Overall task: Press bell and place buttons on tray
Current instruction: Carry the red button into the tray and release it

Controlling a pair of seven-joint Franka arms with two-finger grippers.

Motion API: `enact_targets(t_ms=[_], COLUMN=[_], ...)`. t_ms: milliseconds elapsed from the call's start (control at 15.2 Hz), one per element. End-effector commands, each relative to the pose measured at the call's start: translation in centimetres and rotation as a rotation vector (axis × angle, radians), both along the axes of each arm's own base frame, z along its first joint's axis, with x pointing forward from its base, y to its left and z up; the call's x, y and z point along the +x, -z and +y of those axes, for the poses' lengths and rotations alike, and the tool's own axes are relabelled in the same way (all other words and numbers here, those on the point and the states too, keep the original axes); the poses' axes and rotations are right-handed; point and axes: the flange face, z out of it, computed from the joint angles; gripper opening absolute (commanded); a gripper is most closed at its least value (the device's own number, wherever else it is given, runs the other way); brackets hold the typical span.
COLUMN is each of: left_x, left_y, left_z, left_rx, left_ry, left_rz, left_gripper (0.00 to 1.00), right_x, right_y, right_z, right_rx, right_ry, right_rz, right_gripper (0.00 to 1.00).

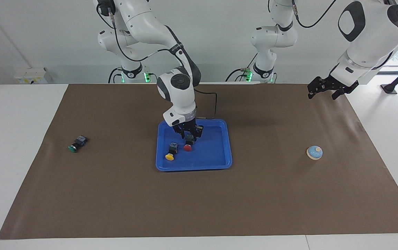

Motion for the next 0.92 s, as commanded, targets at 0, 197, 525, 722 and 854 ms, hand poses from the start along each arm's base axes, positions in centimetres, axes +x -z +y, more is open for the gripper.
enact_targets(t_ms=[0,197,525,722,854], left_x=[-0.3,-0.3,-0.3,-0.3,-0.3], left_y=[-0.5,-0.5,-0.5,-0.5,-0.5], left_z=[0.3,0.3,0.3,0.3,0.3], left_rx=[0.011,0.011,0.011,0.011,0.011], left_ry=[-0.006,-0.004,-0.004,-0.004,-0.004], left_rz=[-0.009,-0.009,-0.009,-0.009,-0.009], left_gripper=[1.00,1.00,1.00,1.00,1.00], right_x=[1.8,3.7,6.0,5.4,4.0], right_y=[-5.4,-10.2,-12.1,-10.9,-9.7], right_z=[-4.1,-10.6,-27.8,-36.6,-39.7], right_rx=[-0.005,-0.030,-0.045,-0.042,-0.048], right_ry=[0.079,-0.011,-0.138,-0.164,-0.112], right_rz=[0.031,0.055,0.094,0.106,0.101], right_gripper=[1.00,1.00,1.00,1.00,1.00])
